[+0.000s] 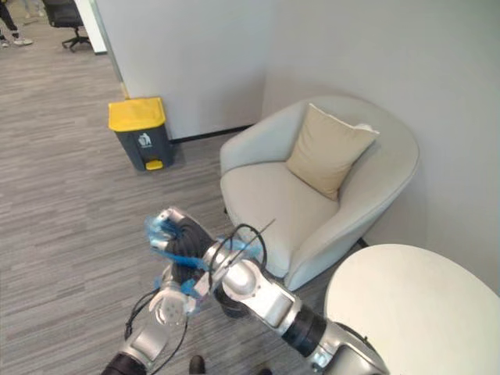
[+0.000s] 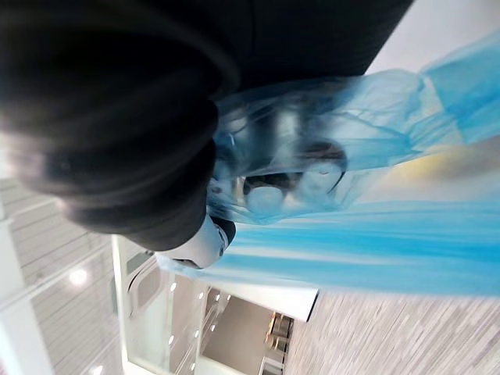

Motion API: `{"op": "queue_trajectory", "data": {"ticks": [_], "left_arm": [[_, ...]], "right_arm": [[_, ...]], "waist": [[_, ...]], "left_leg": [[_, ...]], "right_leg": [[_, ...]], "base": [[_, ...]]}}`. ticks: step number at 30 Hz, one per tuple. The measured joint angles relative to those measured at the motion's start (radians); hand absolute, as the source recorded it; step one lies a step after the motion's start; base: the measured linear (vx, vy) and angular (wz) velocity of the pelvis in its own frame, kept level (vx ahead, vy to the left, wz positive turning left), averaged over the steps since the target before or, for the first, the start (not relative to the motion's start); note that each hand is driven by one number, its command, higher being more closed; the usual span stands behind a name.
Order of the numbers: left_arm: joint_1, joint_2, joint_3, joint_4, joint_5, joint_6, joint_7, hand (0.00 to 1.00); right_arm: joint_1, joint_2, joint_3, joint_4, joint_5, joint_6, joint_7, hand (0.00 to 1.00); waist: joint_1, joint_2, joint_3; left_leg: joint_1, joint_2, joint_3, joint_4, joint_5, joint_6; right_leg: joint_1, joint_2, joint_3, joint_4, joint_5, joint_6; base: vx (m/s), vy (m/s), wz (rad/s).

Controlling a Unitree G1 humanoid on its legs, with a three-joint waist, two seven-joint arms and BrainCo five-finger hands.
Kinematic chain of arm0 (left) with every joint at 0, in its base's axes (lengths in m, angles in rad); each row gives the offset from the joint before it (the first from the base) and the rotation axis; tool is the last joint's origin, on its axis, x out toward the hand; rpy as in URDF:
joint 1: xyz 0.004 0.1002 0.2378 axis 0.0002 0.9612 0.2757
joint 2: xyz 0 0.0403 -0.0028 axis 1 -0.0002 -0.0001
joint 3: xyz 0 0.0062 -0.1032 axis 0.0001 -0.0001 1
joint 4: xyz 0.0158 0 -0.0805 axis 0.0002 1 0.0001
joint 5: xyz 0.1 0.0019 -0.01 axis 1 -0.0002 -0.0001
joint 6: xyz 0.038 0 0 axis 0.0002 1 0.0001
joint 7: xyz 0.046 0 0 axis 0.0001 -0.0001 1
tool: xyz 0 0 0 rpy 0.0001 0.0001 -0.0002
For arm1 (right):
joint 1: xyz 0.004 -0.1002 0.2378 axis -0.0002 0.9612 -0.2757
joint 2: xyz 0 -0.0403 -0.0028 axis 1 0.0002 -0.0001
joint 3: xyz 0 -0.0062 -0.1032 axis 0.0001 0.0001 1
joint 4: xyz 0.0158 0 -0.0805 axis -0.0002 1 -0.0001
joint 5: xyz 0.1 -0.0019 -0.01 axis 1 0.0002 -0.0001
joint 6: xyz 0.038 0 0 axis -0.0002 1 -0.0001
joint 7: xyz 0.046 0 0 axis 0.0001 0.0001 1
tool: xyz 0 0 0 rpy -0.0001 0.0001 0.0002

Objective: Gather rubbish on tea table into small bin, then transfer packed bag to large trash can.

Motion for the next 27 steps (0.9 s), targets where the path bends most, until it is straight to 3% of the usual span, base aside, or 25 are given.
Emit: {"op": "queue_trajectory", "data": {"ticks": [5,6,17,21,27], "left_arm": [[0.034,0.003,0.016,-0.032,-0.039,0.000,-0.001,1.00],[0.048,0.004,0.017,-0.055,-0.043,-0.001,-0.002,1.00],[0.076,0.010,0.017,-0.127,-0.098,-0.038,-0.011,1.00],[0.091,0.019,0.017,-0.148,-0.117,-0.041,-0.025,1.00],[0.121,0.021,0.058,-0.149,-0.153,-0.042,-0.025,1.00]], "right_arm": [[0.073,-0.053,-0.052,0.000,-0.090,-0.010,-0.006,1.00],[0.080,-0.082,-0.060,0.004,-0.124,-0.010,-0.010,0.00],[0.136,-0.262,-0.110,0.063,-0.395,-0.014,-0.082,0.00],[0.149,-0.285,-0.144,0.063,-0.461,-0.019,-0.099,0.00],[0.308,-0.255,-0.307,0.063,-0.512,-0.018,-0.155,0.00]], "waist": [[0.000,-0.001,0.001],[0.000,-0.002,0.001],[-0.001,-0.004,0.003],[-0.001,-0.005,0.004],[-0.001,-0.004,0.005]], "left_leg": [[0.000,-0.001,-0.003,-0.001,0.000,0.000],[0.000,-0.002,-0.004,-0.004,0.000,0.000],[0.009,-0.005,-0.019,-0.005,0.001,0.002],[0.009,-0.005,-0.020,-0.005,0.001,0.002],[0.008,-0.007,-0.026,-0.005,0.000,0.001]], "right_leg": [[0.002,-0.002,-0.003,0.000,0.000,0.001],[0.003,-0.003,-0.004,0.000,-0.001,0.001],[0.022,-0.007,-0.020,-0.005,-0.005,0.007],[0.026,-0.007,-0.023,-0.013,-0.008,0.012],[0.030,-0.007,-0.028,-0.016,-0.005,0.006]], "base": [[0.00,0.000,0.01],[0.00,0.000,0.03],[0.00,0.000,0.03],[0.01,0.001,0.01],[0.04,0.002,0.03]]}}
